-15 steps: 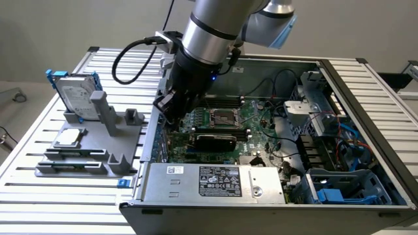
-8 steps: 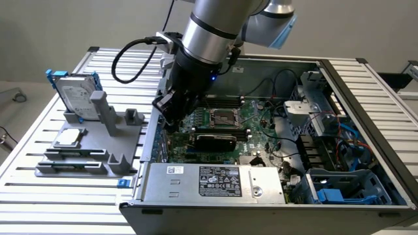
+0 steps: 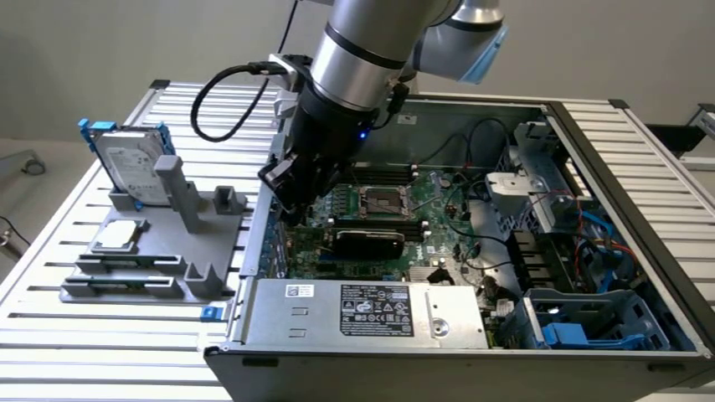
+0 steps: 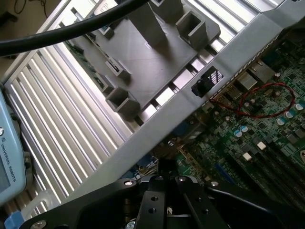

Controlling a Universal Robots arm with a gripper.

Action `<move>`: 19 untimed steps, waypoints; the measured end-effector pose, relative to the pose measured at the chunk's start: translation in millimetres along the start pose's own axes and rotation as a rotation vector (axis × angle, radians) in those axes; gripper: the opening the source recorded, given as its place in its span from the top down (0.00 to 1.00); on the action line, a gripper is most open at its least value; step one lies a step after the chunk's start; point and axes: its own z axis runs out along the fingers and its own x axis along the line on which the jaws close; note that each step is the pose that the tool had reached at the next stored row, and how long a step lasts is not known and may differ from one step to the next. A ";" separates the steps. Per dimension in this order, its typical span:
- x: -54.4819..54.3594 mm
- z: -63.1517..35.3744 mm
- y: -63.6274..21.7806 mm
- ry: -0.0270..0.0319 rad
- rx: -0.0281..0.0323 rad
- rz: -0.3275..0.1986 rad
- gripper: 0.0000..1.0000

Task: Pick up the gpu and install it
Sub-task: 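Press down on the gpu until it lock into place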

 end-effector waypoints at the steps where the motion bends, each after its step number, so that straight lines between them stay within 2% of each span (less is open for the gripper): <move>1: 0.0 0.1 0.0 -0.0012 -0.0019 0.006 0.89; 7: -0.1 0.2 -0.1 -0.0074 -0.0130 0.038 0.89; 14: 0.0 0.1 0.0 -0.0105 -0.0187 0.054 0.89; 19: 0.0 -0.1 0.0 -0.0137 -0.0249 0.072 0.89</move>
